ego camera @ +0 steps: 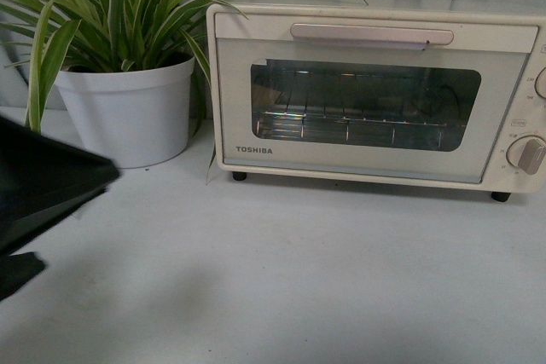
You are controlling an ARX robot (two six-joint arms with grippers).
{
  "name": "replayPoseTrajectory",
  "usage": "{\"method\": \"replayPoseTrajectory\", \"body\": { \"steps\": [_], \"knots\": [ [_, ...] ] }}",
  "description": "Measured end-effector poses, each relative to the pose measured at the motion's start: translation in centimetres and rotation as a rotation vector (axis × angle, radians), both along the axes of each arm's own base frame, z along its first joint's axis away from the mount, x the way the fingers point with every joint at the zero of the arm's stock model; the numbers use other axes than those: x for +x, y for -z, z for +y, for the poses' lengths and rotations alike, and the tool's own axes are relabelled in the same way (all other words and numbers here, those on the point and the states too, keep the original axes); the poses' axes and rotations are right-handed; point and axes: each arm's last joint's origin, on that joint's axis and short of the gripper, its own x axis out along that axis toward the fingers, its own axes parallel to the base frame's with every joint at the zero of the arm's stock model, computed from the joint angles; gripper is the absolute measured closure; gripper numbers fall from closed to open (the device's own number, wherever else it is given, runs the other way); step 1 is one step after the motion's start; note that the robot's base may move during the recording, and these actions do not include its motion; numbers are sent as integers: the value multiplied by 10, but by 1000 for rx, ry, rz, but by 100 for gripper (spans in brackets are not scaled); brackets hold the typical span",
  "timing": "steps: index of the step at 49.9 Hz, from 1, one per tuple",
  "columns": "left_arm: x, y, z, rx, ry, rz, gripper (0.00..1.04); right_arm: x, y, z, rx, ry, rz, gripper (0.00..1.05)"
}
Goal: Open oven
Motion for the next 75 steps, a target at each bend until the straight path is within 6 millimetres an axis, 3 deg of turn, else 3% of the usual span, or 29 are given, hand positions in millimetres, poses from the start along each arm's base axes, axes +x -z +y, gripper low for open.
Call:
{"method": "replayPoseTrajectory", "body": {
  "steps": [10,18,38,55,65,75],
  "knots": [
    [50,16,-44,-84,32,126,6,0,0,0,0,0,0,9],
    [72,24,-63,-107,27,179,6,0,0,0,0,0,0,9],
    [88,32,-87,-144,13,234,6,0,0,0,0,0,0,9],
    [94,42,-90,-155,-6,280,6,1,2,0,56,-66,67,9],
    [95,42,-90,-168,-14,283,6,22,-21,0,148,-100,133,9],
    [95,42,-90,-173,-16,286,7,71,-64,13,144,-119,164,9]
  ]
}}
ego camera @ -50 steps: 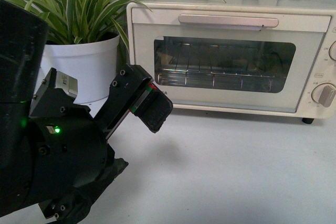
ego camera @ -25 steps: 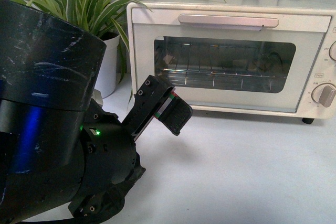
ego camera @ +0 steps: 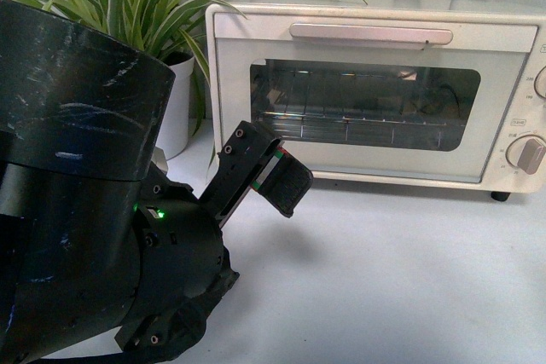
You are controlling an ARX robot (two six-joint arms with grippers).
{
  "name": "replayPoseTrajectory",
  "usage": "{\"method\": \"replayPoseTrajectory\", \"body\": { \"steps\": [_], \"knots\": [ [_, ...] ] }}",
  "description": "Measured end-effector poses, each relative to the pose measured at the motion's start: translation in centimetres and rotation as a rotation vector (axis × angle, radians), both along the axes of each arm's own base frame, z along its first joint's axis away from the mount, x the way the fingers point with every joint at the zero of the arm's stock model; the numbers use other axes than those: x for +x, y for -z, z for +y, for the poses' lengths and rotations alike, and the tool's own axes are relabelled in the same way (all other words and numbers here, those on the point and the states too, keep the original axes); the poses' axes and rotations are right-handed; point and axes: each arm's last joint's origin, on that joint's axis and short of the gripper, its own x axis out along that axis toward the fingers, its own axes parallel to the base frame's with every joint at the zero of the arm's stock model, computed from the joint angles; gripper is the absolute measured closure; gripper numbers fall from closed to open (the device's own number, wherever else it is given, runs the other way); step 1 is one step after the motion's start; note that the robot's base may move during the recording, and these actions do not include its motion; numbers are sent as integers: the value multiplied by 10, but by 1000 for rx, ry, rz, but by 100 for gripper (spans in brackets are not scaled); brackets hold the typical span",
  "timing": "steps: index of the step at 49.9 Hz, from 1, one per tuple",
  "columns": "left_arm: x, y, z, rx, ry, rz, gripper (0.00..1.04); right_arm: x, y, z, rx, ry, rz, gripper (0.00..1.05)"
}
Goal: Open oven
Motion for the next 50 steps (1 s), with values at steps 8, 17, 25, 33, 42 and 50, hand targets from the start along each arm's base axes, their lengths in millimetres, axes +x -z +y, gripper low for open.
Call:
{"method": "replayPoseTrajectory", "body": {
  "steps": [8,17,25,33,42,50],
  "knots": [
    [0,0,0,-2,0,-3,6,52,-30,22,29,-14,85,9],
    [1,0,1,-5,4,-1,7,100,-51,47,69,3,153,9],
    [1,0,1,-7,4,-1,6,123,-57,56,79,48,165,9],
    [2,-1,2,-9,4,-1,6,137,-59,62,90,75,177,9],
    [2,-1,3,-9,3,-1,6,153,-61,69,101,92,209,9],
    [2,-1,4,-9,-1,1,6,162,-60,74,97,102,226,9]
  ]
}}
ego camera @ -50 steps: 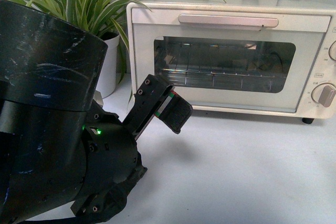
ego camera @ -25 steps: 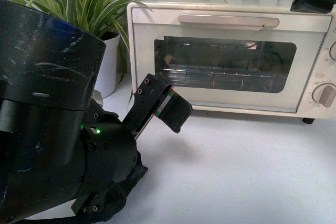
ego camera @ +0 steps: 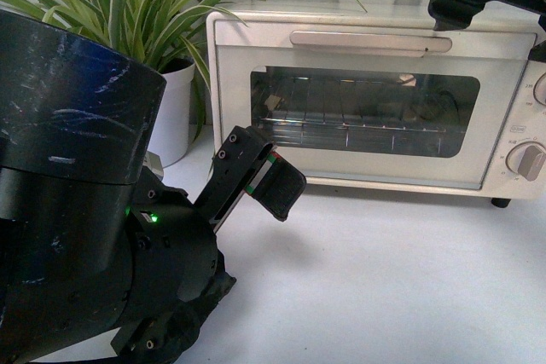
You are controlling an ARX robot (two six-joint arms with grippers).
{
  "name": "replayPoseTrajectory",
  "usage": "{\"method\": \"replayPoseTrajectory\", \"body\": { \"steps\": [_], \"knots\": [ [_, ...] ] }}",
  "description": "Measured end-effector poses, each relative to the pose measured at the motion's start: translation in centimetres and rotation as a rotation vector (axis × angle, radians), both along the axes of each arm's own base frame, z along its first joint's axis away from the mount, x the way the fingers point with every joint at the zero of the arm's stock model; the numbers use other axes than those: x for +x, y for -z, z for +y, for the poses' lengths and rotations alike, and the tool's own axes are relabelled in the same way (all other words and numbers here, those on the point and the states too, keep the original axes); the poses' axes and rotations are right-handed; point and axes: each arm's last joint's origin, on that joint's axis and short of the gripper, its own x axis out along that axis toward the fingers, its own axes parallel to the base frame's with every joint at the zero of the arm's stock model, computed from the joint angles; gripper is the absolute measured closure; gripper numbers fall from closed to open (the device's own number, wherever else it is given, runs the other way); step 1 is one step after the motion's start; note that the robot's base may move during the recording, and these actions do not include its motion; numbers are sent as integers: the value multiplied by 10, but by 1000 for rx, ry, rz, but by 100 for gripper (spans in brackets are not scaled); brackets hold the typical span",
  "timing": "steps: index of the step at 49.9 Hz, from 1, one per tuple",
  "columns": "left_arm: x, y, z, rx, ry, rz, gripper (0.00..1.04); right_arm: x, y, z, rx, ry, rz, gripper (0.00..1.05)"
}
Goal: Open oven
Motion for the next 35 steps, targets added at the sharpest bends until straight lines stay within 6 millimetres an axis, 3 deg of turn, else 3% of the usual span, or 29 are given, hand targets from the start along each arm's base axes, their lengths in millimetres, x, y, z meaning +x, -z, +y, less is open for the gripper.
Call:
{"method": "replayPoseTrajectory", "body": {
  "steps": [35],
  "knots": [
    [0,0,1,3,-2,5,6,6,3,7,-37,-37,44,9]
  ]
}}
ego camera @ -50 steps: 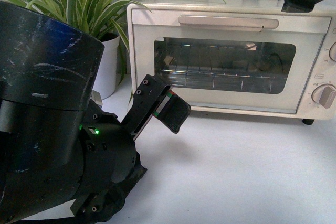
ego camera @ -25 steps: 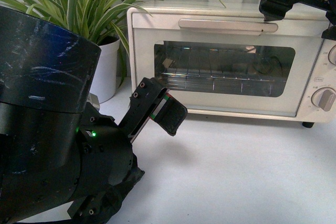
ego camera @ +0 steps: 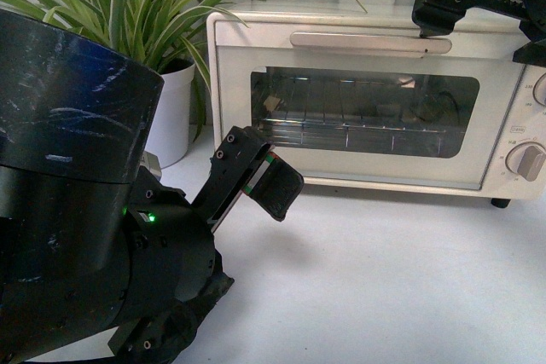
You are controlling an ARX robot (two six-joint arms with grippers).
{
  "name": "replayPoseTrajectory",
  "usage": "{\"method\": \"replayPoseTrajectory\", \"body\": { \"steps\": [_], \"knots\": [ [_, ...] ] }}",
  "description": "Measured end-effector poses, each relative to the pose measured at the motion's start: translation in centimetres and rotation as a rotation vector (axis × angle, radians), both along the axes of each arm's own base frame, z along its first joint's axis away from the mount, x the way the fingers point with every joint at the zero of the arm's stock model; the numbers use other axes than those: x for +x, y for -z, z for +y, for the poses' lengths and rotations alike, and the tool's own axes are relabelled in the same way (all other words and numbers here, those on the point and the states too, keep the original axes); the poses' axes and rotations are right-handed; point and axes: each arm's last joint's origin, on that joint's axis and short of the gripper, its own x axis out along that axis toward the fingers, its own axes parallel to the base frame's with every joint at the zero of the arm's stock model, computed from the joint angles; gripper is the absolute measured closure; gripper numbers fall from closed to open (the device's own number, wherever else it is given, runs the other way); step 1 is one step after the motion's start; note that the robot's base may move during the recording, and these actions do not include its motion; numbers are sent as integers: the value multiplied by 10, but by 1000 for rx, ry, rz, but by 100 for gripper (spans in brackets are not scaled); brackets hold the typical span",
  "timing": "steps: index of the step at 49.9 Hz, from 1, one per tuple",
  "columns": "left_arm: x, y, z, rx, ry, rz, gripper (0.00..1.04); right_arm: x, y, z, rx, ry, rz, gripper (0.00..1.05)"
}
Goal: Open oven
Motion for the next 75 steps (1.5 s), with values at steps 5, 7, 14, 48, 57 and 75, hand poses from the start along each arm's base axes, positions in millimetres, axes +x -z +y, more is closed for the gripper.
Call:
{"method": "replayPoseTrajectory", "body": {
  "steps": [5,7,14,48,57,75],
  "knots": [
    [0,0,0,0,0,0,6,-3,1,1,-15,-21,-4,9],
    [0,0,0,0,0,0,6,-5,2,1,-18,-26,-6,9],
    [0,0,0,0,1,0,6,-15,9,-1,-20,-49,-15,9],
    [-1,1,3,0,-5,3,6,-71,61,-1,8,-183,19,9],
    [-1,1,4,1,-8,3,6,-82,79,1,5,-247,58,9],
    [-2,1,5,19,5,0,7,-103,65,-10,18,-210,32,9]
  ]
}}
